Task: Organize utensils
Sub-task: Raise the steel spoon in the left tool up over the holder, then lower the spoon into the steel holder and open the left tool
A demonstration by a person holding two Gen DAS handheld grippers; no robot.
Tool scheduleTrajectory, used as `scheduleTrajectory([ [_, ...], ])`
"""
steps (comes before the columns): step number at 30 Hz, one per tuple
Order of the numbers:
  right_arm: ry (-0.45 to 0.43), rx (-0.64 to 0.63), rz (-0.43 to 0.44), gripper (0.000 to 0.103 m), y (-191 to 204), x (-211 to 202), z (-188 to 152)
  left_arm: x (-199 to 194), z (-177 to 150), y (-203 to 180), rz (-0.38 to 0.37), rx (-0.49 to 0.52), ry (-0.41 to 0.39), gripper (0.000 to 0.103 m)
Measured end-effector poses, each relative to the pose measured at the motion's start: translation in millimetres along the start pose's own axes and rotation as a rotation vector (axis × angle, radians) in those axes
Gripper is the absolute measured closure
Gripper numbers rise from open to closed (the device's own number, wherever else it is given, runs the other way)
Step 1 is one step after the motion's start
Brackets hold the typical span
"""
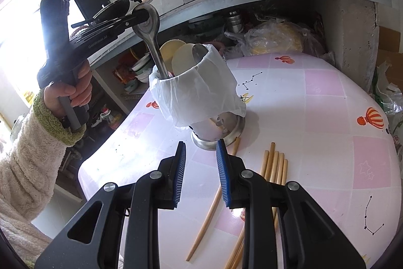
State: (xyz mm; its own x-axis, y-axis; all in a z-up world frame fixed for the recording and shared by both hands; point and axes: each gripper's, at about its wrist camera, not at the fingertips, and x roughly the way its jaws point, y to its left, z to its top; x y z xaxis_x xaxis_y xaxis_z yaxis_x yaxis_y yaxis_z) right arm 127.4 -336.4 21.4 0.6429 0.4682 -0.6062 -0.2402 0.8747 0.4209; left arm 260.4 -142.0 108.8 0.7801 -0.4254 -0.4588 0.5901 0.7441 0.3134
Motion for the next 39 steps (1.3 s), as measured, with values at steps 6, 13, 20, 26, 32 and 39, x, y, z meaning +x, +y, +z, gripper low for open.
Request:
scheduleTrajectory([
  [6,-0.002,-0.003,0.007,0.078,2.8,-2.6,-1.9,7.4,-11.5,-10.5,-0.002,0.034,0.06,0.1],
  [13,-0.01,-0.004,0.007,0.078,5.0,-10.2,-4.3,18.6,-22.5,-18.3,0.003,0.053,0.138,0.1],
  [20,-0.017,-0.013,0.002,0.078,11.1,-19.4,-8.3,24.5,-30.2,-4.5,-0.047,-0.077,0.222,0.099],
  [26,-0.02,-0.018,-0.002,0.071,14.6,-23.8,-11.1,12.4,-39.2,6.9,-0.077,-0.155,0.215,0.078],
  [32,-0.006,-0.002,-0.009,0.067,15.7,-19.2,-15.1,-3.6,-50.4,18.5,-0.089,-0.25,0.173,0.059],
  [39,0.003,0.002,-0.012,0.061,23.2,-18.8,-20.7,-34.2,-64.3,31.7,-0.084,-0.375,0.106,0.042],
])
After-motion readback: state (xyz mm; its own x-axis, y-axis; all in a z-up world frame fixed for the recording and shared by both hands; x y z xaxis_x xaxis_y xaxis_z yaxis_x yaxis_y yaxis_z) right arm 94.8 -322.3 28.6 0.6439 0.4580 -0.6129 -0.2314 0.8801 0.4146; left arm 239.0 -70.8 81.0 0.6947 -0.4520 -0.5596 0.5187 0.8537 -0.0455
